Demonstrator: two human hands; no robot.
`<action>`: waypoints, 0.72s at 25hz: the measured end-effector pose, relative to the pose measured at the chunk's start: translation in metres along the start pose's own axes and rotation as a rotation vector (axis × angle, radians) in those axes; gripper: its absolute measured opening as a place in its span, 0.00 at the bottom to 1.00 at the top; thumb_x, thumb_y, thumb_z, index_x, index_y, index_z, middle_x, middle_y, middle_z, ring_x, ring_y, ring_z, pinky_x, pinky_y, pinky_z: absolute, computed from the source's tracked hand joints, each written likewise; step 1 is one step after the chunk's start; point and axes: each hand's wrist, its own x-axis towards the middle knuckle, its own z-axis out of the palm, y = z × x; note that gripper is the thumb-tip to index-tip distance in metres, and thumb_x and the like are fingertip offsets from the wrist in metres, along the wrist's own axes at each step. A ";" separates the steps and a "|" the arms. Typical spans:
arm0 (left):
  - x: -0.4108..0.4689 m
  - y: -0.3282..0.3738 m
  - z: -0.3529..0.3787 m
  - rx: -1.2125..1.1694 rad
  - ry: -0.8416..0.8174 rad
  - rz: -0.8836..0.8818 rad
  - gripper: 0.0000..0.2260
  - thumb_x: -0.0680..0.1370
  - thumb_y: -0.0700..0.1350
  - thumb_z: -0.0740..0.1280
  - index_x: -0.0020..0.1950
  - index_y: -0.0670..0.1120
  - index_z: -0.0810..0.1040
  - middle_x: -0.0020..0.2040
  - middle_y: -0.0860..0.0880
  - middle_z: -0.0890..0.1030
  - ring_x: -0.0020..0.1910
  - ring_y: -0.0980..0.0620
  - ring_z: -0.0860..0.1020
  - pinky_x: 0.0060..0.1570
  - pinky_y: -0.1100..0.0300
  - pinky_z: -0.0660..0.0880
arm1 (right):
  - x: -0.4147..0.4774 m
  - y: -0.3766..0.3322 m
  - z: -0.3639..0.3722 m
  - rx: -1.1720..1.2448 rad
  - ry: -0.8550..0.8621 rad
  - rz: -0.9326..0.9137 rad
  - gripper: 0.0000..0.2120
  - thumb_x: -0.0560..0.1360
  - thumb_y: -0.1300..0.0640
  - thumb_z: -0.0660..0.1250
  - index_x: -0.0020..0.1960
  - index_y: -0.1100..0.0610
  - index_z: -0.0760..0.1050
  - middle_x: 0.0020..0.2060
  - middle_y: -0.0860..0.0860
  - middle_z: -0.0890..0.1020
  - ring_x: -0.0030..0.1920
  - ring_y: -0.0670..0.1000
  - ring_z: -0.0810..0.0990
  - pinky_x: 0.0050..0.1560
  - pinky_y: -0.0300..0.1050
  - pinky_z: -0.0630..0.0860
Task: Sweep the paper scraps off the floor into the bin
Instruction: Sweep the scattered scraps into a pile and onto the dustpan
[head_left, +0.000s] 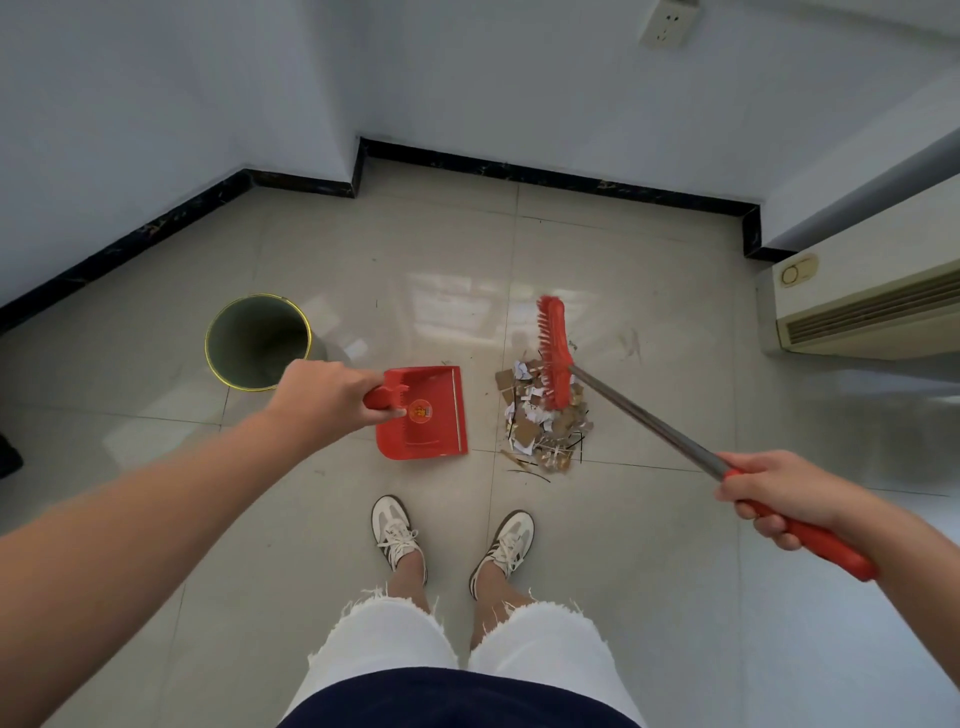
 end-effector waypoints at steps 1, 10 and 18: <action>0.006 0.008 0.003 -0.002 0.005 0.001 0.25 0.68 0.69 0.65 0.27 0.50 0.62 0.19 0.49 0.70 0.17 0.45 0.69 0.28 0.68 0.49 | 0.005 0.000 -0.001 -0.045 0.026 0.006 0.20 0.75 0.67 0.62 0.62 0.49 0.68 0.29 0.55 0.69 0.18 0.47 0.65 0.18 0.35 0.65; 0.040 0.044 0.011 -0.092 -0.008 -0.054 0.28 0.63 0.61 0.78 0.30 0.53 0.57 0.19 0.49 0.68 0.18 0.46 0.72 0.28 0.69 0.46 | 0.125 -0.003 0.022 -0.402 0.162 0.122 0.07 0.72 0.68 0.56 0.38 0.66 0.71 0.16 0.57 0.72 0.14 0.52 0.68 0.25 0.39 0.68; 0.060 0.061 0.021 -0.099 -0.104 -0.074 0.21 0.74 0.66 0.63 0.34 0.50 0.66 0.30 0.51 0.71 0.33 0.46 0.76 0.26 0.60 0.54 | 0.128 -0.026 0.104 -0.379 0.035 0.093 0.05 0.72 0.68 0.56 0.45 0.67 0.70 0.24 0.57 0.74 0.11 0.50 0.68 0.18 0.33 0.65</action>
